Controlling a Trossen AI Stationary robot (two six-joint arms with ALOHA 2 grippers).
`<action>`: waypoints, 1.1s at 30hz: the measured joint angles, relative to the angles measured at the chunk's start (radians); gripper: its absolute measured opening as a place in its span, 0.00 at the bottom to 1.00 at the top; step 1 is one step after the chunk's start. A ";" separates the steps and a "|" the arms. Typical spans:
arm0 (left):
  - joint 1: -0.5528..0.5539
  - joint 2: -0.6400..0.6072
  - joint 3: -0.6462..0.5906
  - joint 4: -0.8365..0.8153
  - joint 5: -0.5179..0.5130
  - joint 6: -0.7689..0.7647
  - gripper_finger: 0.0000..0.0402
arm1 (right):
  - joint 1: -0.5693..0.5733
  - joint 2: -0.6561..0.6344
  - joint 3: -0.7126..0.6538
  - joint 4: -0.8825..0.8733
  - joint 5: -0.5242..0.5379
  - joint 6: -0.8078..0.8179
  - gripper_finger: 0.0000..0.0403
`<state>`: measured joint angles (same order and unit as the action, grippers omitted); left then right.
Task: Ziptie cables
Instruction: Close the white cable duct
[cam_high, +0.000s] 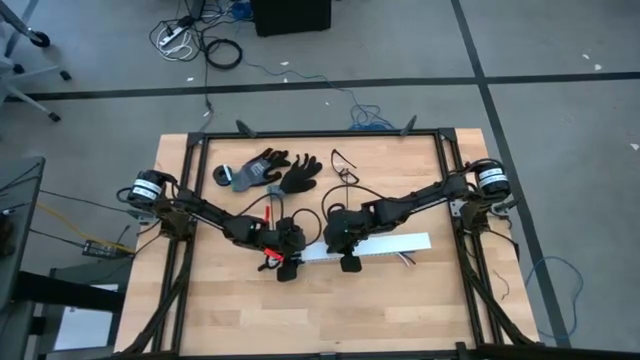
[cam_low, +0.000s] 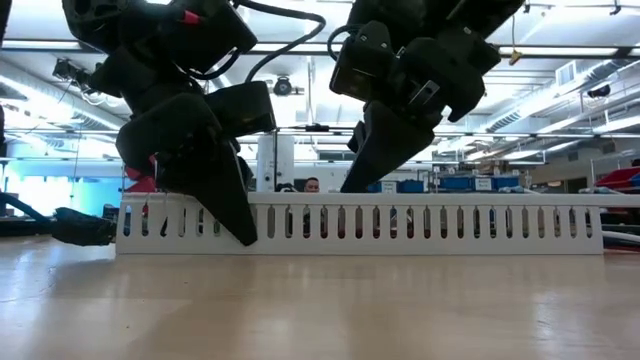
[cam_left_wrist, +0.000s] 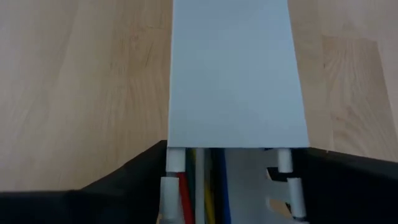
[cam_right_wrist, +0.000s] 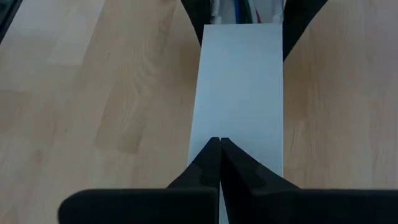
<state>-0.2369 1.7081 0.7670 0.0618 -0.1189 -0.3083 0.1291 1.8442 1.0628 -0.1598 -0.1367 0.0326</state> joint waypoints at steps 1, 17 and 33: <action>-0.002 0.000 0.000 0.000 0.014 0.005 0.63 | 0.000 0.000 0.001 -0.011 0.002 0.000 0.00; -0.029 -0.102 -0.003 -0.201 0.002 -0.011 0.77 | -0.004 -0.001 0.001 -0.020 -0.025 0.039 0.00; -0.080 -0.150 -0.145 0.003 -0.045 -0.051 0.73 | -0.007 0.000 -0.004 0.006 -0.034 0.095 0.00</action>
<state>-0.3172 1.5581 0.6224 0.0649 -0.1637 -0.3593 0.1223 1.8442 1.0592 -0.1538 -0.1706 0.1280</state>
